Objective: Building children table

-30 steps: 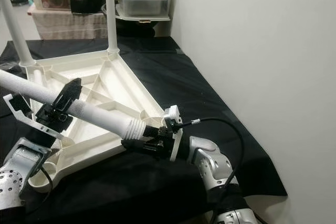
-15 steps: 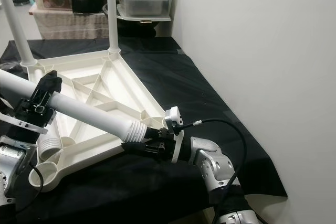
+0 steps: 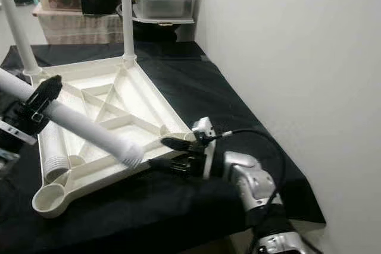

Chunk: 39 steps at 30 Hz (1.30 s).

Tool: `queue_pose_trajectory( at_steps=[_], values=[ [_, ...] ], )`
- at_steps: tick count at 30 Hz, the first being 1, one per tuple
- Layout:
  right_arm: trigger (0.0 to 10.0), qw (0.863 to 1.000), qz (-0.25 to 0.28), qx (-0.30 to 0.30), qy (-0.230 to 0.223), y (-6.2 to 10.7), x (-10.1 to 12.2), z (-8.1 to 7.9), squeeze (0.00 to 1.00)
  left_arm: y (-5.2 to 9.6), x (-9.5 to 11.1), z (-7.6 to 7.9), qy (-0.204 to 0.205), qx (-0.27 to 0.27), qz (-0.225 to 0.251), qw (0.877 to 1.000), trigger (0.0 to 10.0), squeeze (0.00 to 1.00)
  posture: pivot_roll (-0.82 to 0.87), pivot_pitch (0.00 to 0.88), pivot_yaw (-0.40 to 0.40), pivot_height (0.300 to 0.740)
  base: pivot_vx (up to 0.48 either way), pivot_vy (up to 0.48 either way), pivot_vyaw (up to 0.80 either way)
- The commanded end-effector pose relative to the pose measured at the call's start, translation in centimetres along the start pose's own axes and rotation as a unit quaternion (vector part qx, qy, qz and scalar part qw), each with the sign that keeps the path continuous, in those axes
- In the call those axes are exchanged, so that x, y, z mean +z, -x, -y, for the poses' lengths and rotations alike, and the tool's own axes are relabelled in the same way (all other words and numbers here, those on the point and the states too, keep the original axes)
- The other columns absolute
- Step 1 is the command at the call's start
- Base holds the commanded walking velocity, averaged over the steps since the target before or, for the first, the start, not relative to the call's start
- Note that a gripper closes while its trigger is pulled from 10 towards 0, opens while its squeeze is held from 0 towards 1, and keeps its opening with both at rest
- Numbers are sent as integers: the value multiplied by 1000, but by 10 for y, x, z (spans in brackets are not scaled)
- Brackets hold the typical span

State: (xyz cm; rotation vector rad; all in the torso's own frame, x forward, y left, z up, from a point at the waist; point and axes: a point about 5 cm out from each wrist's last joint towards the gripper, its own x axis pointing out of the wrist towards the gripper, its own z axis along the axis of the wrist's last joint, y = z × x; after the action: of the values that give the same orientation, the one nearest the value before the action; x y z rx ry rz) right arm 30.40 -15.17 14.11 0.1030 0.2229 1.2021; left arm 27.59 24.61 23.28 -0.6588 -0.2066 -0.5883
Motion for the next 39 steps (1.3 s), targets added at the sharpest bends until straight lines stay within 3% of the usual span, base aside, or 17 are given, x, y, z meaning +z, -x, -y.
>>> queue_pose_trajectory(
  at_steps=[1, 3, 4, 6, 9, 13, 16, 17, 24, 30, 31, 39],
  values=[
    [10000, 1000, -1, 16, 16, -2, 5, -2, 0, -5, -8, 4, 2, -22, -32, 999, 10000, 0, 20, 0, -91, 740, 0, 0, 0],
    [10000, 998, -4, 57, 31, -10, 19, -9, 0, -16, -16, 12, -11, -65, -91, 994, 10000, 0, 10, 0, -78, 740, 0, 0, 0],
    [10000, 998, -4, 57, 31, -10, 19, -9, 0, -16, -16, 12, -11, -65, -91, 994, 10000, 0, 10, 0, -78, 740, 0, 0, 0],
    [10000, 997, -17, 70, 36, -29, 29, -14, 0, -32, -28, 21, -14, -112, -141, 984, 10000, 0, 6, 0, -73, 740, 0, 0, 0],
    [10000, 996, -21, 73, 37, -35, 30, -16, 0, -36, -32, 25, -13, -129, -152, 980, 10000, 0, 4, 0, -70, 740, 0, 0, 0],
    [10000, 996, -19, 80, 22, -57, 34, -21, 0, -49, -45, 34, -12, -171, -187, 967, 10000, 0, 0, 0, -62, 740, 0, 0, 0],
    [10000, 995, -17, 101, 12, -70, 37, -30, 0, -55, -55, 34, -15, -187, -214, 959, 10000, 0, 0, 0, -62, 740, 0, 0, 0],
    [10000, 992, -22, 122, -12, -83, 34, -42, 0, -59, -64, 38, -11, -206, -229, 951, 10000, 0, -8, 0, -54, 740, 0, 0, 0],
    [10000, 990, -20, 128, -57, -95, 37, -52, 0, -59, -78, 44, -8, -232, -252, 939, 10000, 0, -11, 0, -55, 740, 0, 0, 0],
    [10000, 989, -17, 131, -71, -100, 40, -57, 0, -61, -81, 45, -8, -239, -254, 937, 10000, 0, -13, 0, -59, 740, 0, 0, 0],
    [0, 989, -16, 124, -80, -102, 38, -59, 0, -62, -81, 45, -9, -240, -251, 938, 10000, 0, -14, 0, -60, 740, 0, 0, 0],
    [0, 988, -27, 118, -100, -103, 27, -69, 0, -63, -81, 44, -28, -240, -240, 940, 10000, 0, -14, 0, -59, 740, 0, 0, 0]
  ],
)
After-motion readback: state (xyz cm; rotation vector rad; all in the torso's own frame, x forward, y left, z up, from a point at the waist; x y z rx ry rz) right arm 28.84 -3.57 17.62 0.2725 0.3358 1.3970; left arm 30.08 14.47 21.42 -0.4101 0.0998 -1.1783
